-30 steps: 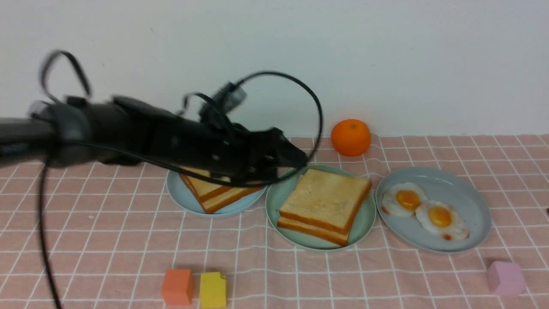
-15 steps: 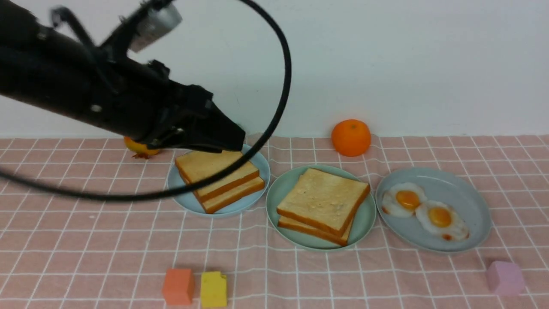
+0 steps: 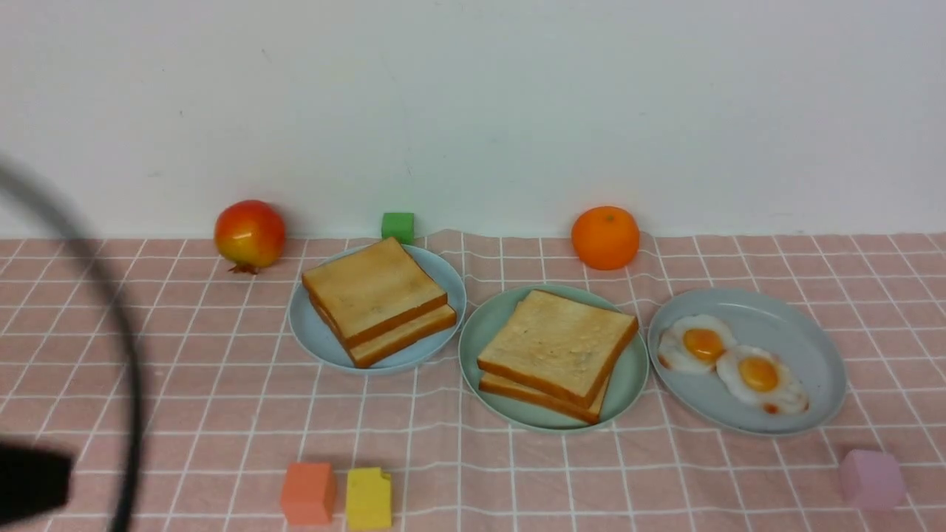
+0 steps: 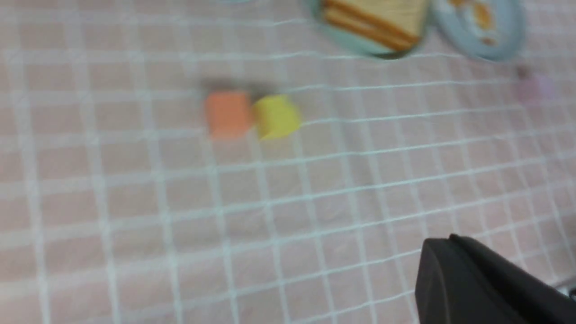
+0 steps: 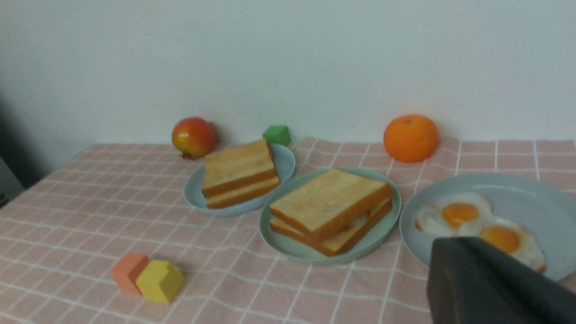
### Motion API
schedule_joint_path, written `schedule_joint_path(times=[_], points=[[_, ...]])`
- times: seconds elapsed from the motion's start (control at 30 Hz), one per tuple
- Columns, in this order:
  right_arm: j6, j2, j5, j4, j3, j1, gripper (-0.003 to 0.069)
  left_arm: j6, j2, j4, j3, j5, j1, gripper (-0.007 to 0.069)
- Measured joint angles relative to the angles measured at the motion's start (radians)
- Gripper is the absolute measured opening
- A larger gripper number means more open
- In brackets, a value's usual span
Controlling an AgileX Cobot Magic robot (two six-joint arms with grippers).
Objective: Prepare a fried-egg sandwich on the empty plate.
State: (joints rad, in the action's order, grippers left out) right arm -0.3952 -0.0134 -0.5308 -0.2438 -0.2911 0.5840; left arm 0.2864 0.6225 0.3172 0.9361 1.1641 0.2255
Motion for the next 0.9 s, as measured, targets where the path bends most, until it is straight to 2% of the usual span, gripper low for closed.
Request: schedule_joint_path(times=[0.13, 0.3, 0.67, 0.73, 0.77, 0.9], points=[[0.0, 0.0, 0.0, 0.0, 0.052, 0.0, 0.0001, 0.066, -0.134, -0.012, -0.112, 0.006, 0.0, 0.0013], [0.0, 0.0, 0.001, -0.001, 0.101, 0.0, 0.0001, 0.127, -0.209, -0.011, -0.152, 0.061, 0.0, 0.0013], [0.0, 0.0, -0.003, 0.0, 0.123, 0.0, 0.0008, 0.134, -0.222, -0.017, -0.153, 0.061, 0.0, 0.0013], [0.0, 0.0, -0.003, 0.0, 0.123, 0.0, 0.0008, 0.109, -0.222, -0.07, -0.153, 0.06, 0.0, 0.0013], [0.0, 0.0, -0.003, 0.0, 0.123, 0.0, 0.001, 0.071, -0.222, -0.153, -0.164, 0.023, -0.001, 0.0013], [0.0, 0.0, -0.003, 0.0, 0.123, 0.0, 0.0011, -0.03, -0.284, -0.362, -0.269, -0.235, -0.018, 0.0013]])
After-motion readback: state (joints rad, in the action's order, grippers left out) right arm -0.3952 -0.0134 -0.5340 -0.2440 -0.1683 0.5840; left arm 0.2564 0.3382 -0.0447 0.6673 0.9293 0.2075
